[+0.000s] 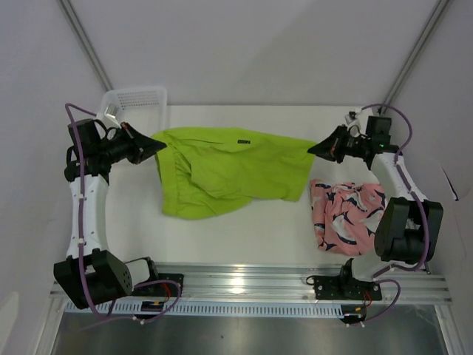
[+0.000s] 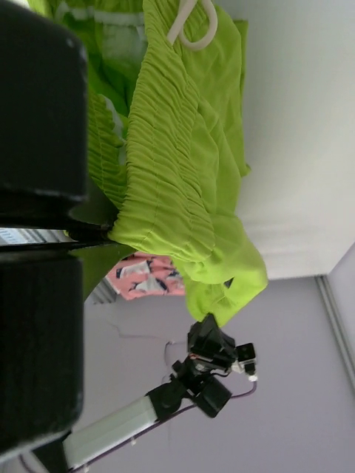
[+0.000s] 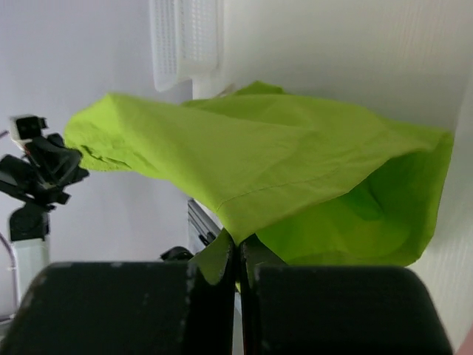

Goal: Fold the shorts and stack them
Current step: Flatten the shorts out

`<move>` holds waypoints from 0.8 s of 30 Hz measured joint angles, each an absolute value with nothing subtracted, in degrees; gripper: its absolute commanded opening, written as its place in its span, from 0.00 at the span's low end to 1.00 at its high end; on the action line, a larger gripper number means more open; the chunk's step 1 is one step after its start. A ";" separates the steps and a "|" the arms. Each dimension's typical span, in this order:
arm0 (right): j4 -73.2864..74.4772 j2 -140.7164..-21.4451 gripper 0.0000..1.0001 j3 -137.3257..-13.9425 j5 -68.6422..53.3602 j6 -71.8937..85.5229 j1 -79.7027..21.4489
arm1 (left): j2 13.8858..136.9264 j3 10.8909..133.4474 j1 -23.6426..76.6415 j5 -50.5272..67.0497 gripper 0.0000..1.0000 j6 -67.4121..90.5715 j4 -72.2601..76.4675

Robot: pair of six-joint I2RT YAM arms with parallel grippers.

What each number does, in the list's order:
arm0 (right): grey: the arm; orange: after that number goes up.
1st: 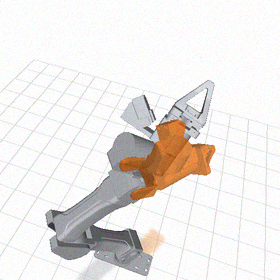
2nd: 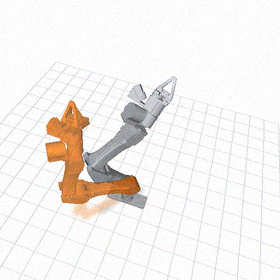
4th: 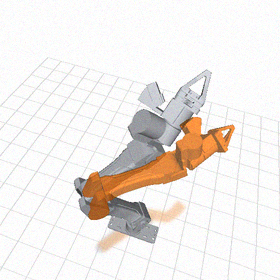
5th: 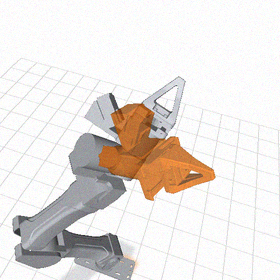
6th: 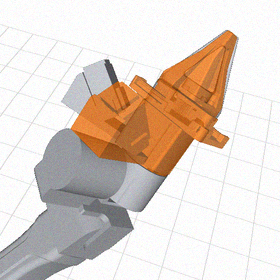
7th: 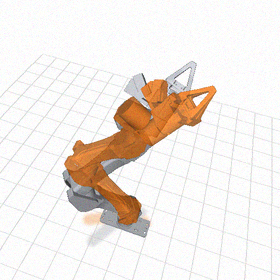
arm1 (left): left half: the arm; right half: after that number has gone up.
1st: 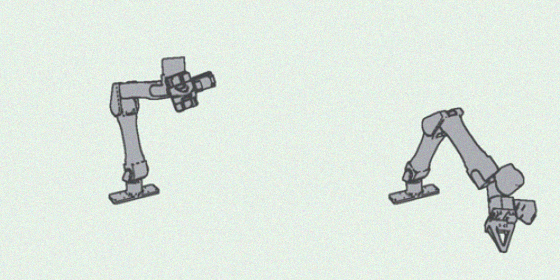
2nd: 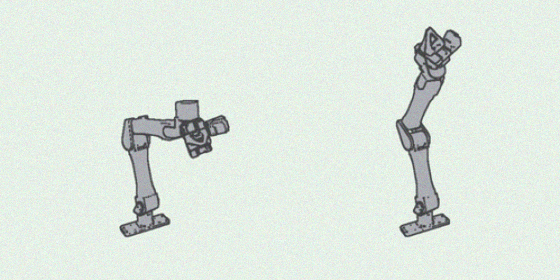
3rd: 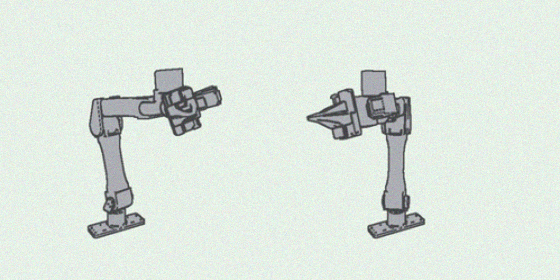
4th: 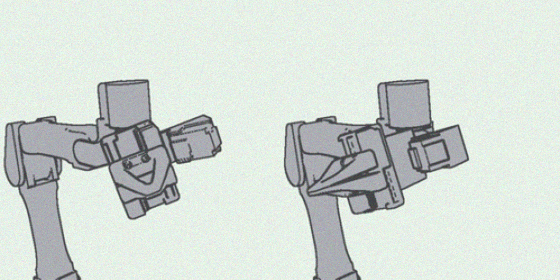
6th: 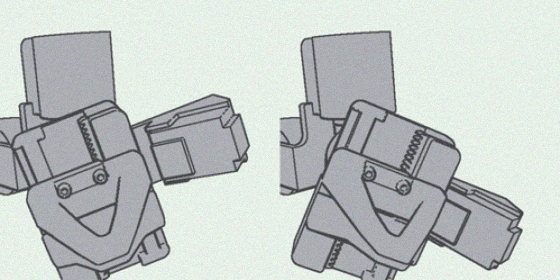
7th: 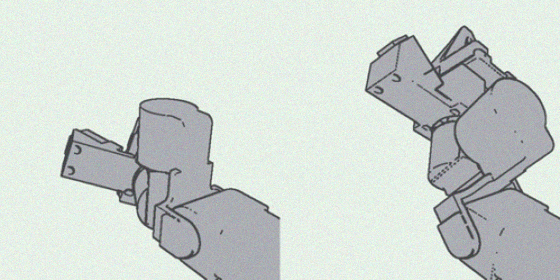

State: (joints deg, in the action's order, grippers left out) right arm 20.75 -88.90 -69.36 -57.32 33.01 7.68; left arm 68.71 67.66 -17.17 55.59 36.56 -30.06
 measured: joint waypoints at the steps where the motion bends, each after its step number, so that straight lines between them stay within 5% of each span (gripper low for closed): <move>1: 19.84 -89.01 0.00 -67.85 -56.95 32.88 6.15 | 68.71 67.68 -17.17 54.39 0.00 35.40 -30.92; 13: 15.90 -99.02 0.00 -54.59 -47.83 28.14 -4.80 | 64.97 60.01 -13.21 38.92 0.00 26.22 -35.64; 24: -2.74 -100.73 0.30 -47.51 -53.91 32.40 -5.13 | 64.79 58.59 -13.19 34.98 0.00 23.88 -36.16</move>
